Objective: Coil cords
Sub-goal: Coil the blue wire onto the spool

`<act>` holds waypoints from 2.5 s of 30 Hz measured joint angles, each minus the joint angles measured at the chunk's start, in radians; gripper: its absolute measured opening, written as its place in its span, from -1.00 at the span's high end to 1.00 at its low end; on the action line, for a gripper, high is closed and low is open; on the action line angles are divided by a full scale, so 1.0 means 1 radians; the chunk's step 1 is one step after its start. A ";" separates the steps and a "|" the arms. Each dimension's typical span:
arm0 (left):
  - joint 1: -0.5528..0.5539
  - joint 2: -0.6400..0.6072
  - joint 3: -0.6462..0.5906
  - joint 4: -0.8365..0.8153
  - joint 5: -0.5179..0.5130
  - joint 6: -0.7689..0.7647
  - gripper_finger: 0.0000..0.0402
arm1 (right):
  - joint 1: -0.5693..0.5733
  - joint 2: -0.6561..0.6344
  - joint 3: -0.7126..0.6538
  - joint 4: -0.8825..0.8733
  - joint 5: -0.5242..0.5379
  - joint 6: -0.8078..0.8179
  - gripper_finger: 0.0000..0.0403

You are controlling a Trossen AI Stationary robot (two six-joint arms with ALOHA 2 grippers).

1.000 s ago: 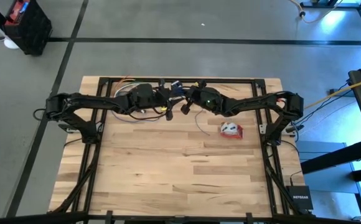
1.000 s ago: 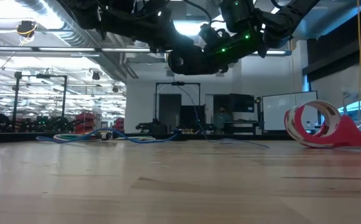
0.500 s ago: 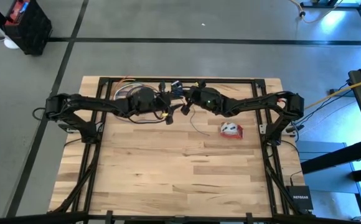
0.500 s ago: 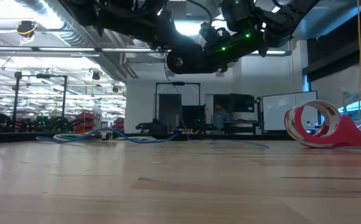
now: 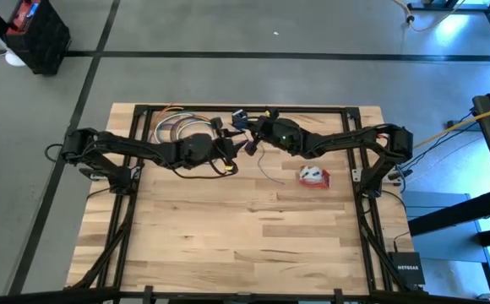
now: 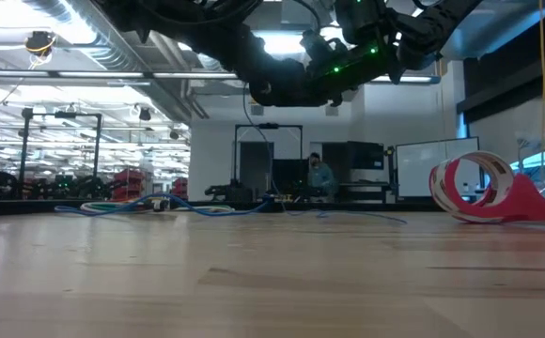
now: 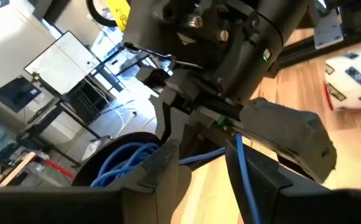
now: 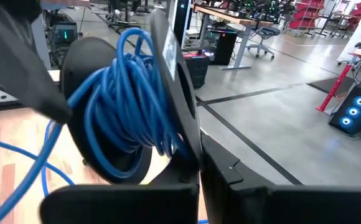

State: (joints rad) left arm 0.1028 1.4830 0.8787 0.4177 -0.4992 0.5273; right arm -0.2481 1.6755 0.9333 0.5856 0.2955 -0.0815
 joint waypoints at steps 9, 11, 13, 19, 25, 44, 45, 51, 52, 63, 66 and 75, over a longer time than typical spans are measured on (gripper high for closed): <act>0.004 0.002 -0.004 -0.124 -0.050 0.065 0.37 | 0.000 -0.008 0.003 0.015 -0.001 0.002 1.00; 0.004 0.000 -0.004 -0.123 -0.083 0.109 0.37 | 0.000 -0.006 0.002 0.006 -0.001 -0.001 1.00; 0.008 0.000 -0.003 -0.121 -0.086 0.114 0.37 | 0.000 -0.006 0.009 -0.012 0.000 -0.002 1.00; 0.005 0.000 -0.002 -0.134 -0.089 -0.004 0.37 | 0.000 -0.004 0.041 -0.030 -0.003 -0.026 1.00; -0.033 -0.004 0.004 -0.153 -0.089 -0.020 0.37 | 0.000 -0.002 0.041 -0.054 -0.001 -0.074 1.00; 0.030 -0.037 0.094 -0.225 0.081 -0.267 0.37 | 0.006 -0.001 0.040 -0.192 -0.078 -0.168 1.00; 0.035 -0.032 0.095 -0.220 0.082 -0.272 0.37 | 0.006 -0.001 0.040 -0.186 -0.080 -0.164 1.00; 0.066 -0.015 0.100 -0.218 0.088 -0.309 0.27 | 0.004 0.001 0.039 -0.178 -0.081 -0.121 1.00; 0.068 -0.015 0.104 -0.217 0.089 -0.320 0.23 | 0.004 0.001 0.039 -0.173 -0.081 -0.106 1.00; 0.038 -0.015 0.111 -0.076 0.096 -0.288 -0.13 | 0.006 0.000 0.039 -0.124 -0.089 -0.024 1.00; 0.053 -0.014 0.109 -0.015 0.084 -0.282 -0.14 | 0.005 -0.001 0.041 -0.119 -0.094 0.001 1.00; 0.091 -0.014 0.112 -0.181 0.066 -0.380 -0.14 | 0.006 0.000 0.040 -0.142 -0.106 -0.004 1.00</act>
State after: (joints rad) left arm 0.1942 1.4689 0.9905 0.2365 -0.4332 0.1471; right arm -0.2417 1.6760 0.9732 0.4435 0.1896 -0.0860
